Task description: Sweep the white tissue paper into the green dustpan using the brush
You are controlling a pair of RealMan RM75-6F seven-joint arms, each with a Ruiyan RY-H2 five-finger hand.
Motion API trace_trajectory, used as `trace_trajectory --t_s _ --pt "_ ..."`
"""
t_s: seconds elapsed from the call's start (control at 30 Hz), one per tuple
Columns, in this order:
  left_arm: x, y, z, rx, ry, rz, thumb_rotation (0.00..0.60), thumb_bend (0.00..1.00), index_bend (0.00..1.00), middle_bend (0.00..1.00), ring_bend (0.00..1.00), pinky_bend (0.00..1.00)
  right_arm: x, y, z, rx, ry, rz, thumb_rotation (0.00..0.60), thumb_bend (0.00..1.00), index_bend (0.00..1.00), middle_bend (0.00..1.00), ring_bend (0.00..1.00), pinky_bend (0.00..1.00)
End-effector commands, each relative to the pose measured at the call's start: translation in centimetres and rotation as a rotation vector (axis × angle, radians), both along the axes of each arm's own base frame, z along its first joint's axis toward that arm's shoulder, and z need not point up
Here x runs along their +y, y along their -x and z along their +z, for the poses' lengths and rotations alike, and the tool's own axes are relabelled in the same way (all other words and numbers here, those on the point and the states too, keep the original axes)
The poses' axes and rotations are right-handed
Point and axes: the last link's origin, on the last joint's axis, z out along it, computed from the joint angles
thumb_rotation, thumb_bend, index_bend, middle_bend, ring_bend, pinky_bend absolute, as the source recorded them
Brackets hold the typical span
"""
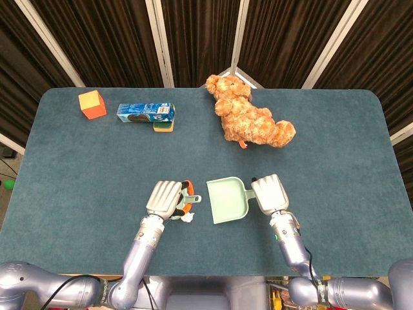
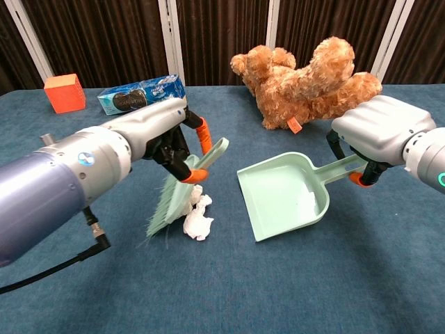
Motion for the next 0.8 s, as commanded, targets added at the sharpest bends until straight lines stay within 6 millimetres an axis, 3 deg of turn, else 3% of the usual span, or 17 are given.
trace_trajectory --t_s 0.03,0.47,0.67,0.8 --pt "0.3 -1.0 -0.7 -0.037 0.004 0.018 0.600 0.66 0.79 1.00 0.98 1.00 0.0 0.2 0.1 0.002 0.000 -0.005 0.600 0.45 0.67 0.84 0.83 0.86" --pt "0.7 -6.1 -3.6 -0.176 -0.031 -0.006 0.600 0.66 0.80 1.00 0.98 1.00 -0.3 0.5 0.8 -0.010 0.006 -0.017 0.600 0.45 0.67 0.84 0.83 0.86" --pt "1.1 -8.2 -3.7 -0.248 -0.072 -0.011 0.600 0.66 0.80 1.00 0.98 1.00 -0.5 0.4 1.2 -0.013 0.011 -0.015 0.600 0.45 0.67 0.85 0.83 0.86" --pt "1.4 -8.3 -2.9 -0.265 -0.085 0.005 0.600 0.66 0.80 1.00 0.99 1.00 -0.6 0.5 1.6 -0.013 0.016 -0.018 0.600 0.45 0.67 0.85 0.83 0.86"
